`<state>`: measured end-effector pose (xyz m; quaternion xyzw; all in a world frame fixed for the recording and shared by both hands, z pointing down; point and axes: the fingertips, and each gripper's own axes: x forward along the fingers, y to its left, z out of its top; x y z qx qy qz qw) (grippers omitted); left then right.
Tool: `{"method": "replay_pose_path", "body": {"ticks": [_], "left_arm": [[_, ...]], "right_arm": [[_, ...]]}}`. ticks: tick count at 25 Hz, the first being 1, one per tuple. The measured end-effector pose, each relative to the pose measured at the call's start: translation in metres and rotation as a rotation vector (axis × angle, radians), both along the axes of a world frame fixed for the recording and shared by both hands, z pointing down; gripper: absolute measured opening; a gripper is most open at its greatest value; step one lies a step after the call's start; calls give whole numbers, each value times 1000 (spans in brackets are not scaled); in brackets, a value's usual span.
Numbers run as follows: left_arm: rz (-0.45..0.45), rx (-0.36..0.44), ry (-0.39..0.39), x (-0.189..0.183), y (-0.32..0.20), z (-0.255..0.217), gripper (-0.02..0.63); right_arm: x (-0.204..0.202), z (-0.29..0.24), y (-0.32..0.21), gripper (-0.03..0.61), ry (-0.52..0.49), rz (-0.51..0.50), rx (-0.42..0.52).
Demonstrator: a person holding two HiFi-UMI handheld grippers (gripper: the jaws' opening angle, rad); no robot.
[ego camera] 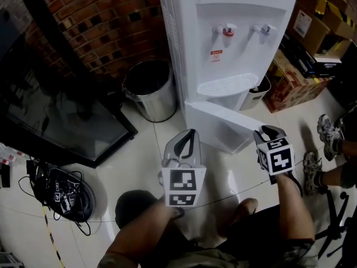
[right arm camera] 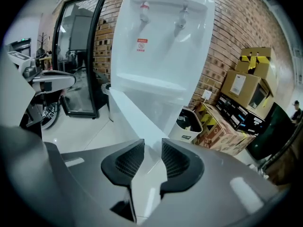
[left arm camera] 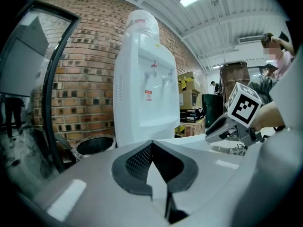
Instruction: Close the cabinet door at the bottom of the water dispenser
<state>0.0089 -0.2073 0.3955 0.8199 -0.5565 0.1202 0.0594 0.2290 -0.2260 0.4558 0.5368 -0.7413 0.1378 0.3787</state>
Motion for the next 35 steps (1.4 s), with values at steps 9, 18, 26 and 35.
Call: {"method": "replay_pose_path", "body": {"ticks": [9,18,26,35], "left_arm": [[1,-10,5,5,-17,11,1],[-49,-18,24,5,-34,14,0],[-91,-24,10,-2,-38,15,0],[-110,-30,-8,-11,-30,14,0]], "right_arm": [[27,1,-50,103,14,59,78],[24,31,-101,15,-25,83,79],[16,37,-141,9,-72,125,124],[16,38,-162,3,-155,150,175]]}}
